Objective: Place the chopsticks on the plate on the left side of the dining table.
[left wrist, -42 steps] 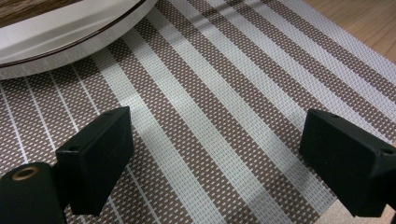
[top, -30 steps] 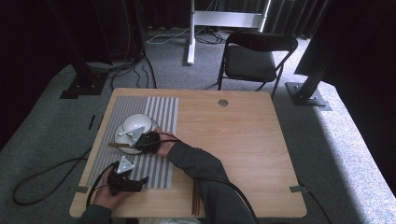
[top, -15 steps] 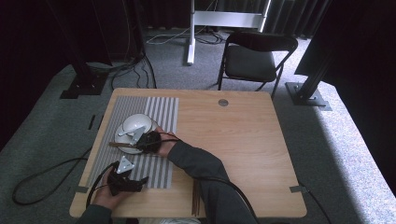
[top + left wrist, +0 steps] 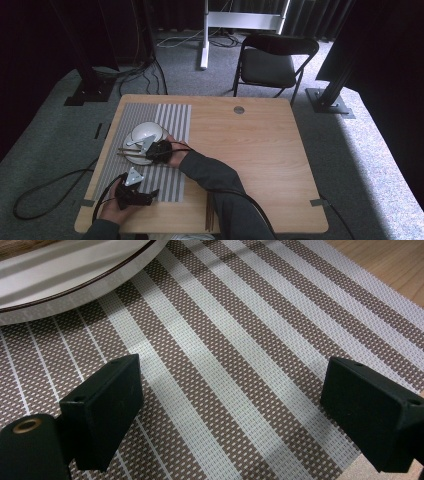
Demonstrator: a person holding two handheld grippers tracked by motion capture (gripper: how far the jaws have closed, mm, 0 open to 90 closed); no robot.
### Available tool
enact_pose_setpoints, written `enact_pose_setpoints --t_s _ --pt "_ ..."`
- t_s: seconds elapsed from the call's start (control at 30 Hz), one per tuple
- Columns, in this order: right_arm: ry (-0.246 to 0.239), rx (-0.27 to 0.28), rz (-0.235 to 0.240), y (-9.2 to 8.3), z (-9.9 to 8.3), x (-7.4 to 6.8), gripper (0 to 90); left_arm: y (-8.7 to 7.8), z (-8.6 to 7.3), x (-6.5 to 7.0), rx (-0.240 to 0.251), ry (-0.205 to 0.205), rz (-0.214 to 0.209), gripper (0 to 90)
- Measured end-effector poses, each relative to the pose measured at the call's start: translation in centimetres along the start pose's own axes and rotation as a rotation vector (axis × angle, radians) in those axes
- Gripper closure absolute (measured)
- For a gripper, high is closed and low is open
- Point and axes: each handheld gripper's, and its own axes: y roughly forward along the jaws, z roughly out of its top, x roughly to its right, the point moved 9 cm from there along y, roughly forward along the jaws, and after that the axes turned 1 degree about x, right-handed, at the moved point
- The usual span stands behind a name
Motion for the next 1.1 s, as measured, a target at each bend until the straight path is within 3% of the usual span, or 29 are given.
enact_pose_setpoints --t_s 0.6,1.1 --pt "0.012 0.000 -0.021 0.15 0.00 0.41 84.4 0.00 -0.01 0.00 -0.001 0.001 0.000 10.3" --pt "-0.017 0.005 -0.036 -0.21 0.37 0.49 83.4 0.00 0.00 0.00 -0.001 0.000 -0.001 10.3"
